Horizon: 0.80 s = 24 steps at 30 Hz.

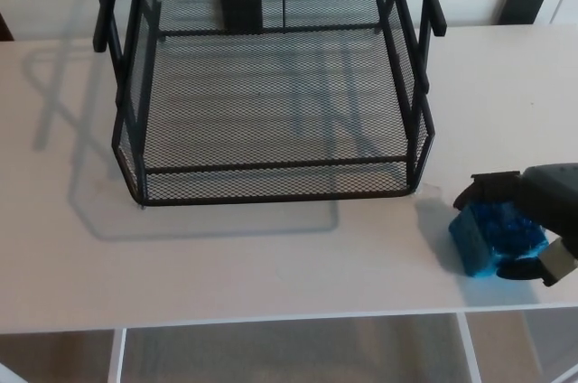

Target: The robot walks towards a desk on which a file tray is kept in the middle and a cube is kept to its right. The robot lifts the cube using its right hand and places it on the file tray.

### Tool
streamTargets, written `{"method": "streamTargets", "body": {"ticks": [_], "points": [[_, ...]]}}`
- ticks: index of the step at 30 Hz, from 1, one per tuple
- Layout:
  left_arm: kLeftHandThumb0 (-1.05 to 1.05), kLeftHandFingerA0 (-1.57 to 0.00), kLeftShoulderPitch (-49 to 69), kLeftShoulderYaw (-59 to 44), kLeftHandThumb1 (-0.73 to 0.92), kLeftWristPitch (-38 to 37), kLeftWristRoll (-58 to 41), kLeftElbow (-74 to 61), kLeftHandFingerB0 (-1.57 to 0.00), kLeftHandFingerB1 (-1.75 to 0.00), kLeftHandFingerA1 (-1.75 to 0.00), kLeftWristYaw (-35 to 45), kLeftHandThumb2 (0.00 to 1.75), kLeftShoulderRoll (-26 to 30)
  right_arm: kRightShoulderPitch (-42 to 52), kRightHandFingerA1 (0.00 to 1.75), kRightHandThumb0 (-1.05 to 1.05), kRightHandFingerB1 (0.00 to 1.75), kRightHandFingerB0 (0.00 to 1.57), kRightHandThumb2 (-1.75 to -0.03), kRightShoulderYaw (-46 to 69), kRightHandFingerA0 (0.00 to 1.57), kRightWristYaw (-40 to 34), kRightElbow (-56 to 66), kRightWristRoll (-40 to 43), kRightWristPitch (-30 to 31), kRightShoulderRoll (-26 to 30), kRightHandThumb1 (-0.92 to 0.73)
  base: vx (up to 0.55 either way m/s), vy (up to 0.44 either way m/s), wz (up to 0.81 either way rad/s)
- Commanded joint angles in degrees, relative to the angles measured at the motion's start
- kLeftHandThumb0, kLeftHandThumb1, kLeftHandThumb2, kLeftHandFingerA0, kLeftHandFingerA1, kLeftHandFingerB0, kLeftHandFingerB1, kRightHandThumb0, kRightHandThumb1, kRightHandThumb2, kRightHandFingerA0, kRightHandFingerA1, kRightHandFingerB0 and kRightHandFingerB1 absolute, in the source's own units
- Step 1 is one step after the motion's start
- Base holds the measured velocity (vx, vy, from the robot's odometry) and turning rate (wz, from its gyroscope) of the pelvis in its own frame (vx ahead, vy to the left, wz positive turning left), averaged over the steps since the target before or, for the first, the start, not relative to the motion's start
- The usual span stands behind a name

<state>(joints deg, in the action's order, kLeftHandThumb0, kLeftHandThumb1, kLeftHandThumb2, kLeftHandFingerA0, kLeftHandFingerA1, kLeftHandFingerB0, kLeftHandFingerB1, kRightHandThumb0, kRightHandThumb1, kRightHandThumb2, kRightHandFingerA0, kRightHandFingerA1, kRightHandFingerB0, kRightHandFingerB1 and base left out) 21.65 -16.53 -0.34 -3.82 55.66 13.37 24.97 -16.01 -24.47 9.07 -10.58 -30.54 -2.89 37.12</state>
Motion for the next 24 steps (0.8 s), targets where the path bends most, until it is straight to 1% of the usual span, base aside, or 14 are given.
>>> {"method": "streamTargets", "body": {"ticks": [1, 5, 6, 7, 8, 10, 11, 13, 14, 17, 18, 20, 21, 24], "points": [[-0.64, -0.43, 0.88, 1.13, 0.88, -0.69, 1.98, -4.39, -0.24, -0.38, -0.52, -2.37, 0.66, 1.85, 4.84, 1.65, -0.16, 1.40, 0.83, -0.75, -2.40, 0.85, -25.40, -5.67, -14.74, -11.42, 2.88, -0.64, 0.00, 0.000, 0.00], [-0.64, -0.42, 0.28, 1.10, 0.88, -0.61, 1.94, -3.78, -0.24, -0.38, -0.52, -1.86, 0.66, 2.19, 4.18, 1.61, -0.11, 1.33, 0.87, -0.95, -0.23, 0.89, -30.09, -8.82, -12.40, -17.13, 2.95, -0.60, 0.00, 0.000, 0.00], [-0.66, -0.34, 0.90, 1.23, 0.70, -0.06, 2.05, -5.23, -0.14, -0.48, -0.58, -1.74, 1.01, 2.21, 3.90, 1.61, -0.13, 1.21, 0.88, -0.92, 0.10, 0.89, -30.75, -9.12, -12.38, -17.77, 3.26, -0.60, 0.00, 0.000, 0.00], [-0.66, -0.34, 0.65, 1.35, 0.71, -0.57, 2.15, -4.46, -0.15, -0.47, -0.57, -1.51, 1.01, 2.33, 4.05, 1.59, -0.14, 1.19, 0.88, -0.99, 1.43, 0.90, -29.84, -7.91, -11.45, -18.19, 4.08, -0.60, 0.00, 0.000, 0.00], [-0.65, -0.41, 0.15, 0.89, 0.88, -1.27, 1.75, -2.98, -0.22, -0.36, -0.49, -1.53, 0.66, 2.34, 3.91, 1.56, -0.13, 1.17, 0.92, -1.03, 2.55, 0.92, -29.45, -6.96, -10.81, -18.62, 4.67, -0.58, 0.00, 0.000, 0.00], [-0.67, -0.42, 0.04, 0.75, 0.87, -1.40, 1.62, -2.64, -0.22, -0.36, -0.49, -1.48, 0.66, 2.37, 3.58, 1.55, -0.15, 1.20, 0.86, -0.98, 3.44, 0.90, -29.31, -6.71, -10.23, -19.12, 5.00, -0.62, 0.00, 0.000, 0.00], [-0.67, -0.34, -0.32, 0.44, 0.69, -1.57, 1.24, -1.78, -0.16, -0.47, -0.58, -1.16, 0.99, 2.41, 3.00, 1.52, -0.12, 1.19, 0.88, -1.03, 5.24, 0.94, -28.59, -5.75, -8.89, -19.76, 5.73, -0.57, 0.00, 0.000, 0.00], [-0.67, -0.34, -0.59, 0.15, 0.69, -1.50, 0.91, -1.03, -0.16, -0.47, -0.58, -0.86, 0.99, 2.55, 2.63, 1.52, -0.12, 1.19, 0.88, -1.03, 5.82, 0.94, -28.55, -5.81, -8.41, -20.30, 5.85, -0.57, 0.00, 0.000, 0.00], [-0.64, -0.43, -0.82, 0.76, 0.88, -2.42, 1.78, -0.17, -0.22, -0.34, -0.48, -1.53, 0.66, 2.67, 1.97, 1.42, -0.14, 1.09, 0.95, -0.99, 9.08, 0.99, -25.66, -2.30, -6.48, -18.41, 7.17, -0.55, 0.00, 0.000, 0.00], [-0.64, -0.42, -1.04, 1.49, 0.88, -1.71, 2.56, -0.42, -0.23, -0.35, -0.47, -2.02, 0.66, 2.86, -2.01, 1.42, -0.12, 0.96, 0.98, -0.93, 13.32, 0.95, -23.52, -1.61, -4.43, -18.60, 8.81, -0.59, 0.00, 0.000, 0.00], [-0.66, -0.35, -1.51, 1.35, 0.70, -1.36, 2.22, 0.06, -0.16, -0.47, -0.58, -1.81, 1.00, 2.85, -5.50, 1.41, -0.11, 0.95, 0.97, -0.93, 16.22, 0.94, -19.82, -1.12, -0.86, -18.53, 9.60, -0.62, 0.00, 0.000, 0.00], [-0.67, -0.35, -1.57, 1.57, 0.71, -1.39, 2.22, 0.09, -0.16, -0.47, -0.57, -1.68, 0.99, 2.97, -7.16, 1.38, -0.12, 0.96, 0.95, -0.95, 17.90, 0.93, -17.13, -0.74, 0.74, -17.63, 9.38, -0.65, 0.00, 0.000, 0.00], [-0.65, -0.41, -1.41, 1.35, 0.88, -1.24, 1.84, -0.36, -0.24, -0.35, -0.47, -1.59, 0.66, 2.83, -11.79, 1.35, -0.12, 0.97, 0.95, -0.96, 19.70, 0.95, -14.23, -1.00, 3.48, -16.55, 9.49, -0.66, 0.00, 0.000, 0.00], [-0.65, -0.42, -1.71, 1.44, 0.88, -2.03, 1.56, 0.23, -0.24, -0.37, -0.48, -1.13, 0.66, 2.77, -17.64, 1.15, -0.13, 0.95, 0.92, -1.12, 21.58, 1.07, -12.64, -1.45, 3.66, -14.38, 8.77, -0.57, 0.00, 0.000, 0.00]]}}
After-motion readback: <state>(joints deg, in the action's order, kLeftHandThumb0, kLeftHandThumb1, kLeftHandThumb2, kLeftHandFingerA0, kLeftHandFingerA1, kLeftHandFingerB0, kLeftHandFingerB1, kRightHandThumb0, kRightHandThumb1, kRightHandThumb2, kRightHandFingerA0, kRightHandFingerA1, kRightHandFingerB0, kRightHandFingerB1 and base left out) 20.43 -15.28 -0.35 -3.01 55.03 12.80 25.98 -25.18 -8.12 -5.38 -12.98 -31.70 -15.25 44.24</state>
